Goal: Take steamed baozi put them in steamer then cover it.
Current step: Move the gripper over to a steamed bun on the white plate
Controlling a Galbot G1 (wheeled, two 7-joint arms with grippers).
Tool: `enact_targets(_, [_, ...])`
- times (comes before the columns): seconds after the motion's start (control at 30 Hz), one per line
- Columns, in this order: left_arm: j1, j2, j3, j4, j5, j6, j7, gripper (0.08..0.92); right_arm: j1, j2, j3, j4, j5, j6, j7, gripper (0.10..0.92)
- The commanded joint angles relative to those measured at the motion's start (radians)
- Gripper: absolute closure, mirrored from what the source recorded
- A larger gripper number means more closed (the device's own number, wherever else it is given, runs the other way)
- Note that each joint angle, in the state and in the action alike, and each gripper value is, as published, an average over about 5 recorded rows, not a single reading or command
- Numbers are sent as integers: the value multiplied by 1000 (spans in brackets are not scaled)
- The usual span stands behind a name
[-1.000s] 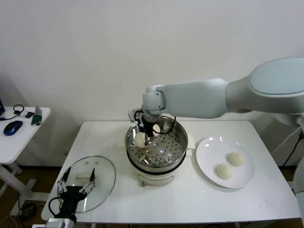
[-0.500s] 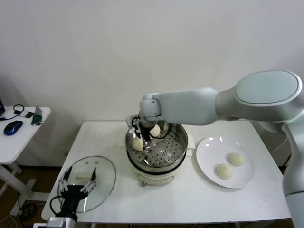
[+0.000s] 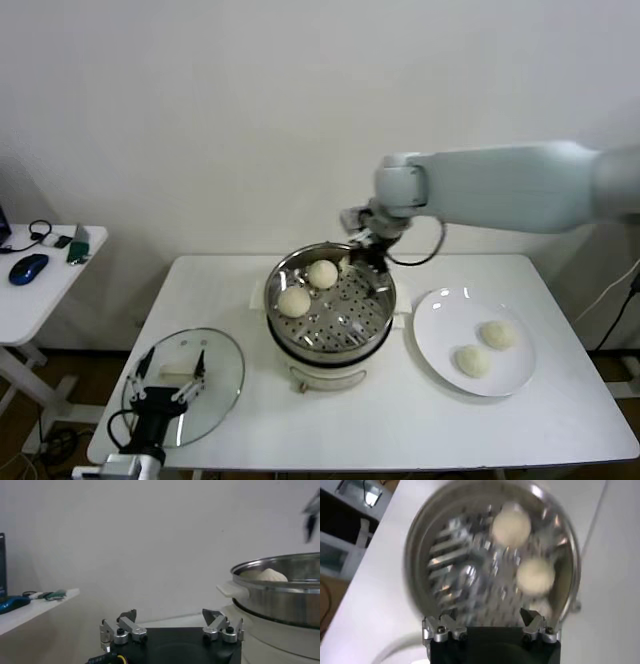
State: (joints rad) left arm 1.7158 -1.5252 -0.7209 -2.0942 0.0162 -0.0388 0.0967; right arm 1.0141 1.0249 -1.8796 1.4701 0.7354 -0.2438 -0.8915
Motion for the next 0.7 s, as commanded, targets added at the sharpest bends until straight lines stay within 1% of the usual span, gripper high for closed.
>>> enact_targets(0.03, [0,-4,1,0,4,0,0,177,12,-415,-143,126,-179,29,-29,203])
enact_targets(0.13, [4,-6,-1,0,6,-1,-1,177,-107,-462,-78,95,-223,16,-11,203])
enact_targets(0.27, [10,-11,-2,-3,10,-2,-1,177,-263,-488,33,20,-291,9,-2,203])
enact_targets(0.47, [22,-19,-5,-8,14,-4,-2,177,-458,-478,171,-87,-360,7,3,203])
enact_targets(0.7, [28,-25,-10,0,15,-8,-5,177,-584,-442,280,-161,-394,5,15,203])
